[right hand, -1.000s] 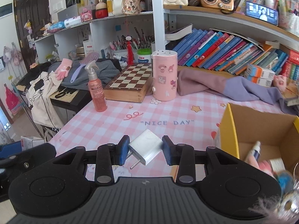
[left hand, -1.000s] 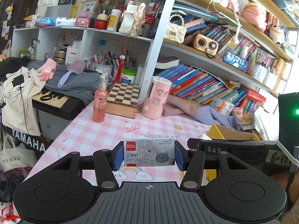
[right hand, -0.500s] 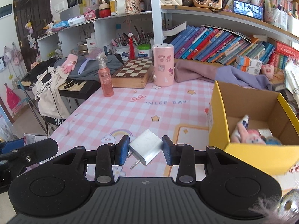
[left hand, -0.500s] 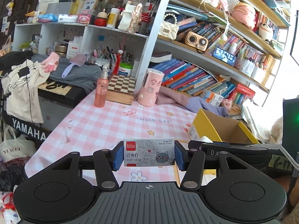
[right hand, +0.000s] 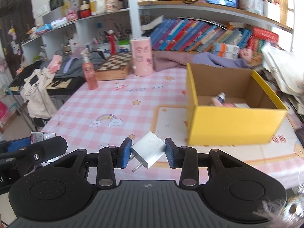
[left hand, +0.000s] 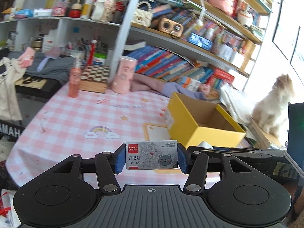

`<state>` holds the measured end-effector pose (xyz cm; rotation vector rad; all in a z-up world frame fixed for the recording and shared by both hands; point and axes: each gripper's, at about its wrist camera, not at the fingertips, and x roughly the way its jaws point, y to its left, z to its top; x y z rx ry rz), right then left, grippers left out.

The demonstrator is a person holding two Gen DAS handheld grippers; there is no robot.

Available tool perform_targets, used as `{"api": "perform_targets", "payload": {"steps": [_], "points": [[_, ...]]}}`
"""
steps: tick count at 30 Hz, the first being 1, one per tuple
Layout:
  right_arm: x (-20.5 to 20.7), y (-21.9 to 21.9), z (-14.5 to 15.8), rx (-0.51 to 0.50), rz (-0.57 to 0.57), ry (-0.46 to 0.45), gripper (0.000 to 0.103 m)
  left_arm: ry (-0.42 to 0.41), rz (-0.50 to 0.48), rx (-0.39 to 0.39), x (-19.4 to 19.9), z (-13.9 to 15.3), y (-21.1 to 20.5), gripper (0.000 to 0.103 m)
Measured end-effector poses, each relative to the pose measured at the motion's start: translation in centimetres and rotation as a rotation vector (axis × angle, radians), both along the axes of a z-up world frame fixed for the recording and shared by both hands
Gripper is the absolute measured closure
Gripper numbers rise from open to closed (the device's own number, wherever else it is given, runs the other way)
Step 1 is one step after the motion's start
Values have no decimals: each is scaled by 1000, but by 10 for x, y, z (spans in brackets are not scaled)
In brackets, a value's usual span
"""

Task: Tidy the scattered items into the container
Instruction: 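Carry the staple box and white plug with both tools over the yellow box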

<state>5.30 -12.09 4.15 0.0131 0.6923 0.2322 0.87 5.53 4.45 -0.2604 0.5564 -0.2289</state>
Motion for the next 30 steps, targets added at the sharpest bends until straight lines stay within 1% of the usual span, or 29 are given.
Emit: {"api": "perform_targets", "payload": {"steps": [8,17,22,30], "points": [[-12,-35,-7,-20,-105,34,67,28,-119,-24,12,-8,-32,50],[-15,-78,-12,-10,-200,53,67,40,-228,-14,29,-11,-75,50],[-14,-104,-12,10,-234,68,67,48,-268,-2,35,-11,-100,50],[-7,-137,-18,33,-251,99,67,64,-292,20,46,-12,-135,50]]}}
